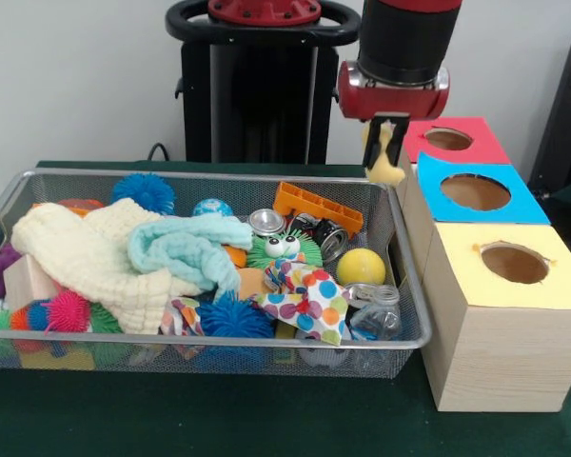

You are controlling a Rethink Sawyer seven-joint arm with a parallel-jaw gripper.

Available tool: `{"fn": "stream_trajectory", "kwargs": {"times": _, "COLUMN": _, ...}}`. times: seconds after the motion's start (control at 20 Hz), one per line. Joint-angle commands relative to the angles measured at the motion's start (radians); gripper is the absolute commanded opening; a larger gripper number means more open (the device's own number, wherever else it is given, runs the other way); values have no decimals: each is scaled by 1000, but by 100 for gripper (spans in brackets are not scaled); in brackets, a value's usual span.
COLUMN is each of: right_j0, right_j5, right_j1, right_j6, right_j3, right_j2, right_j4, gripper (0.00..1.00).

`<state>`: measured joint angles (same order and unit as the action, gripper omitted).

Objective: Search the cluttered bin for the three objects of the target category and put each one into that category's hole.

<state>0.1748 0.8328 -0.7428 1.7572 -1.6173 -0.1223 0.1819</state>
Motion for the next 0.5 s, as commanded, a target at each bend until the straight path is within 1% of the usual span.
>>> {"fn": "stream_trajectory", "kwargs": {"times": 0.05, "right_j0": -42, "right_j5": 158, "right_j1": -90, "right_j6": 170, "right_j3": -85, "right_j2": 29, "right_j4": -51, "gripper": 0}}
{"fn": "stream_trajectory", "kwargs": {"times": 0.3, "right_j0": -90, "right_j5": 178, "right_j1": -110, "right_j6": 205, "right_j3": -97, "right_j2": 62, "right_j4": -69, "gripper": 0}}
{"fn": "stream_trajectory", "kwargs": {"times": 0.5, "right_j0": -130, "right_j5": 141, "right_j1": -105, "right_j6": 241, "right_j3": -124, "right_j2": 82, "right_j4": -83, "gripper": 0}}
